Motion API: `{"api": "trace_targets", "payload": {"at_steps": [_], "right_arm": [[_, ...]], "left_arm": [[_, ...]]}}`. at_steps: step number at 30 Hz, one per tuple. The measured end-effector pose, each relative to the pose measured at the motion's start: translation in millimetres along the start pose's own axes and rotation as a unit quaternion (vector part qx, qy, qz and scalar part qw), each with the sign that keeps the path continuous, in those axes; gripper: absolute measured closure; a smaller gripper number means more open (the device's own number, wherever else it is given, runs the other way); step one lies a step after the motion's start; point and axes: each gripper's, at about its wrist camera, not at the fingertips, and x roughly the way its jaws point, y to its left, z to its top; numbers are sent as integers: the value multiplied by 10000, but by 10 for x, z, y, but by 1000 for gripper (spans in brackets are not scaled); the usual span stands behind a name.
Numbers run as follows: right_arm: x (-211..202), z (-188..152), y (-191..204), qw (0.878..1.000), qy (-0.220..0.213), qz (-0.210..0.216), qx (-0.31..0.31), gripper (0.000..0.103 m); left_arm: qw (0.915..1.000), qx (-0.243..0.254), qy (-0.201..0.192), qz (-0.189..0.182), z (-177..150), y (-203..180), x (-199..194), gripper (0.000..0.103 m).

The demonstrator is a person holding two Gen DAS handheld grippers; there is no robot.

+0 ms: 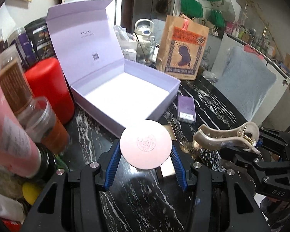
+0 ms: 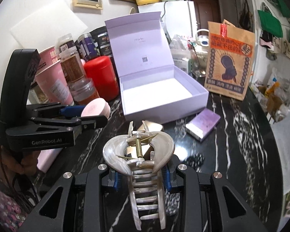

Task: Organize rigid objects
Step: 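Carry the compact with the left tool while the right tool carries the clip into the lavender box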

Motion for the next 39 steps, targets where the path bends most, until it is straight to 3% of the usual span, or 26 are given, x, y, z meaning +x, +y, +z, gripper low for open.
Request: {"api": "trace_targets", "payload": {"at_steps": [21,39], "right_arm": [[412,854,-345,9990,-261,52,-365,70],[1035,1450,-630,9974,-189,125,-686,70]], "left_arm": [[9991,-145,-242,310,722,226,371,53],[9942,-421,-387,912,1226,521,810,53]]}}
